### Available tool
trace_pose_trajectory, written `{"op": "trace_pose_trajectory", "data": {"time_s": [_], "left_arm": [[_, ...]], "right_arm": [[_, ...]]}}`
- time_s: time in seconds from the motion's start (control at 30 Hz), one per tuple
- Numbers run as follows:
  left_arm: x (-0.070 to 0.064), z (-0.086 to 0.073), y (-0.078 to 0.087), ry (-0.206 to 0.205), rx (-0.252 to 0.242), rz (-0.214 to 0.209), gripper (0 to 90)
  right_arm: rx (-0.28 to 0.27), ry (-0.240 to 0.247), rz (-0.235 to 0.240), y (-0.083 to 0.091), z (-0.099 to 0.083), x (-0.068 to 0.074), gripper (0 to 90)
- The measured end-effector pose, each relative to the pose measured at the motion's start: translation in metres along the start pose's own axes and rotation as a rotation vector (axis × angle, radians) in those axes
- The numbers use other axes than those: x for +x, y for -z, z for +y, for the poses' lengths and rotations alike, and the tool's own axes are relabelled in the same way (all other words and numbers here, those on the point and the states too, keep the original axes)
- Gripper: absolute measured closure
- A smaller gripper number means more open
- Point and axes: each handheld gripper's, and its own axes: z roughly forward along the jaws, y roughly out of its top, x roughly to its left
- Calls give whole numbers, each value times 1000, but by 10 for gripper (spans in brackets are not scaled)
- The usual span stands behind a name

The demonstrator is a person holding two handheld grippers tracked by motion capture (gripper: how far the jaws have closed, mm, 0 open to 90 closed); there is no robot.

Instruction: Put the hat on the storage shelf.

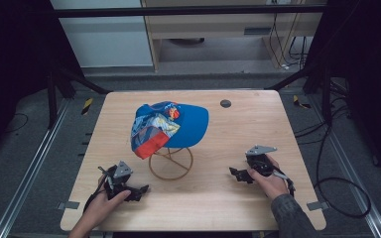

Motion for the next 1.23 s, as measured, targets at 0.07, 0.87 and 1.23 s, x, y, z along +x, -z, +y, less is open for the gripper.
{"op": "trace_pose_trajectory", "data": {"time_s": [0.07,0.87,1.23], "left_arm": [[0,0,0,0,0,0,0],[0,0,0,0,0,0,0],[0,0,0,0,0,0,0]], "right_arm": [[0,-6,2,-3,-1,1,123],[-6,-10,-30,-11,-7,13,74],[16,32,-100,-7,-14,29,65]]}}
